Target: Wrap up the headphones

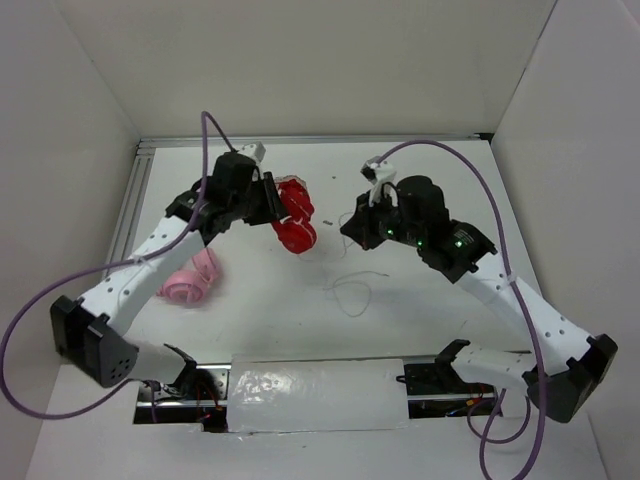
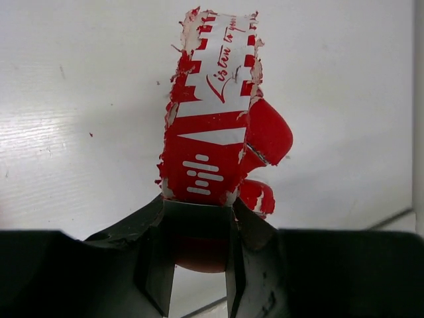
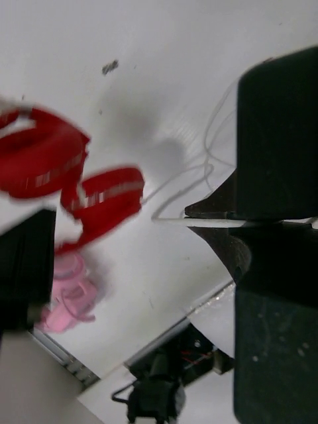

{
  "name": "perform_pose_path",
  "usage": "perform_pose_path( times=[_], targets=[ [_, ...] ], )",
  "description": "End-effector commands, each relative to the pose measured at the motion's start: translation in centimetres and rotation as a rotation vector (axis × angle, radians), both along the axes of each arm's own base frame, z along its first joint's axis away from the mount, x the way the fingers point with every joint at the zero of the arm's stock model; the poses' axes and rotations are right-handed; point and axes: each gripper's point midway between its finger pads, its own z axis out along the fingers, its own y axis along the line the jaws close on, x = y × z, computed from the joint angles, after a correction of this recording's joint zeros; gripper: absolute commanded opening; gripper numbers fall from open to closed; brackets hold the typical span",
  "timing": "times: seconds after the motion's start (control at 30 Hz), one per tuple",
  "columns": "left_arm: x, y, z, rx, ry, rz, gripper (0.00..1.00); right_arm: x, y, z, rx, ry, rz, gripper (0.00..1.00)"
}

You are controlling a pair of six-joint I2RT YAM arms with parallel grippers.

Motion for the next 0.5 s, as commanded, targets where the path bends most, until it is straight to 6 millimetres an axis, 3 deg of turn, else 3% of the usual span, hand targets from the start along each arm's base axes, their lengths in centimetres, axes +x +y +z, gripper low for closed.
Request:
perform_pose_path(
  times=[0.0, 0.03, 0.07, 0.1, 0.2, 0.33, 0.4, 0.47],
  targets=[
    [-0.9, -1.8, 9.2, -0.198, -0.347, -0.225, 0.0, 1.7, -3.2, 1.6, 0.081, -0.049, -0.132, 0.0],
    [-1.7, -1.3, 10.4, -0.208, -0.398, -0.248, 0.0, 2.3, -4.8, 0.4, 0.066, -0.039, -0.173, 0.0],
    [-1.9, -1.0, 11.1, -0.218, -0.414, -0.254, 0.0, 1.9, -5.6, 0.7, 0.075, -0.054, -0.17, 0.0],
    [-2.1, -0.7, 11.6, -0.201, -0.44, -0.273, 0.0, 2.0, -6.6, -0.6, 0.047, -0.043, -0.189, 0.0],
    [-3.7, -0.4, 14.5, -0.201, -0.553, -0.368, 0.0, 3.1, -9.9, -2.0, 0.002, -0.049, -0.294, 0.0],
    [-8.9, -1.7, 17.6, -0.26, -0.718, -0.656, 0.0, 6.0, -14.0, -3.5, -0.085, -0.026, -0.406, 0.0],
    [-12.9, -2.7, 17.9, -0.303, -0.772, -0.899, 0.0, 7.1, -15.0, -2.8, -0.1, -0.032, -0.428, 0.0],
    [-15.3, -3.0, 17.6, -0.34, -0.776, -1.013, 0.0, 8.9, -15.9, -3.0, -0.135, -0.04, -0.421, 0.0]
  ],
)
